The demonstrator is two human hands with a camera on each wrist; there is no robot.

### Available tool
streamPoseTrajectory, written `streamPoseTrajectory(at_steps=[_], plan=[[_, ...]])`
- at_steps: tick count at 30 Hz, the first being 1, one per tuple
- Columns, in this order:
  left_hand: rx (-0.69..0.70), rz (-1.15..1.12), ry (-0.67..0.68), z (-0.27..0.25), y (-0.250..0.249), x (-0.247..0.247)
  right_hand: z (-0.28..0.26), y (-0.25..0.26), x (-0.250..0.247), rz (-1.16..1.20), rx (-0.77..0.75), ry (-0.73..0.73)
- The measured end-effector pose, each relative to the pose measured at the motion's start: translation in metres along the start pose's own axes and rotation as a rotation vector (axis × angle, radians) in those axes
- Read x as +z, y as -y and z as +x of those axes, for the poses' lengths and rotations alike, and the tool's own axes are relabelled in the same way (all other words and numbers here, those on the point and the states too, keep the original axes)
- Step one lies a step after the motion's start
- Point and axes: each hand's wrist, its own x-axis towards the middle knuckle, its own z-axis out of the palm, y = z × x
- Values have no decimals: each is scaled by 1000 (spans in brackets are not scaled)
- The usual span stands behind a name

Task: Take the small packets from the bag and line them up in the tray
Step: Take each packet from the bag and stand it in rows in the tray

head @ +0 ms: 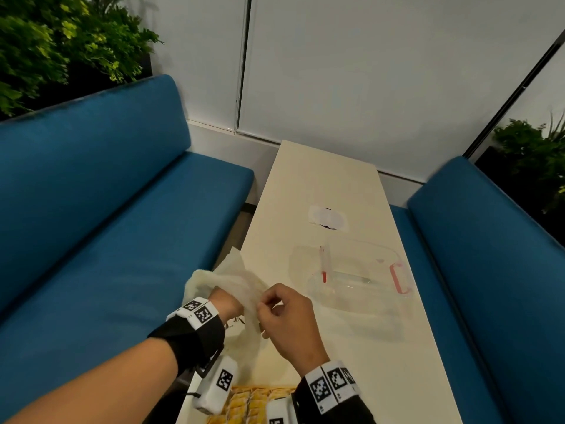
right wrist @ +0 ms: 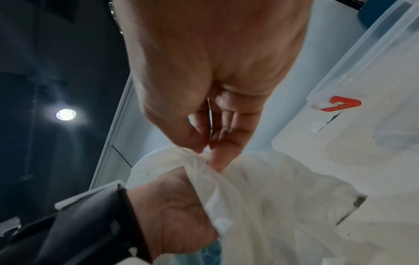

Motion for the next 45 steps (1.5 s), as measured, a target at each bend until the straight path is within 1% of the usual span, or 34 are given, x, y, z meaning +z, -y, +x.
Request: streamPoseTrajectory(at_steps=[1, 2, 3, 4, 5, 7, 8, 9, 11, 12, 13, 14, 15, 16, 18, 19, 21, 25, 29, 32, 34, 37, 41, 43, 45], plan=[[33, -55, -1, 6, 5, 1, -1, 2, -2, 18, -3, 17], [50, -49, -25, 9, 9, 0, -1, 2, -3, 49, 2, 68], [74, -106, -43, 14, 14, 0, 0, 3, -3, 67, 5, 122], [105, -96, -59, 18, 18, -3, 1, 4, -2, 44, 6, 155], [166, -61, -82, 16, 19, -8, 3, 3, -2, 12, -12, 157], [180, 18, -58, 11, 14, -9, 11, -1, 0, -44, -46, 72], [213, 79, -44, 9, 6, -8, 15, -3, -1, -64, -40, 17], [241, 123, -75, 2, -1, -6, 20, -7, -2, -78, -20, -36], [329, 307, -72, -10, -12, -12, 26, -15, -9, -97, 21, -122], [382, 394, -14, -13, -11, -15, 28, -18, -12, -108, 31, -152], [408, 435, 48, -20, -10, -18, 29, -20, -15, -116, 33, -175], [430, 406, 90, -22, -4, -20, 31, -23, -16, -121, 28, -194], [449, 295, 105, -24, 1, -22, 33, -24, -17, -133, 16, -214], [449, 129, 147, -26, 7, -23, 35, -25, -17, -151, 1, -233], [421, -108, 302, -26, 19, -23, 40, -27, -17, -189, -26, -266], [394, -178, 387, -26, 24, -24, 43, -28, -18, -207, -34, -278], [335, -271, 471, -24, 37, -28, 48, -33, -22, -228, -32, -286], [180, -467, 451, -19, 67, -32, 49, -57, -32, -324, 32, -237], [59, -632, 467, -24, 93, -24, 28, -88, -33, -470, 88, -175], [-11, -749, 508, -28, 107, -15, 9, -106, -29, -587, 69, -103], [-55, -824, 527, -28, 113, -9, 2, -109, -28, -616, 37, -81], [-85, -896, 527, -28, 115, 0, -2, -106, -25, -618, -1, -75], [-101, -903, 505, -26, 114, 10, -7, -101, -24, -676, -54, -79], [-113, -908, 500, -24, 115, 14, -9, -100, -28, -691, -51, -101], [-124, -913, 502, -24, 117, 18, -12, -99, -32, -711, -39, -87]])
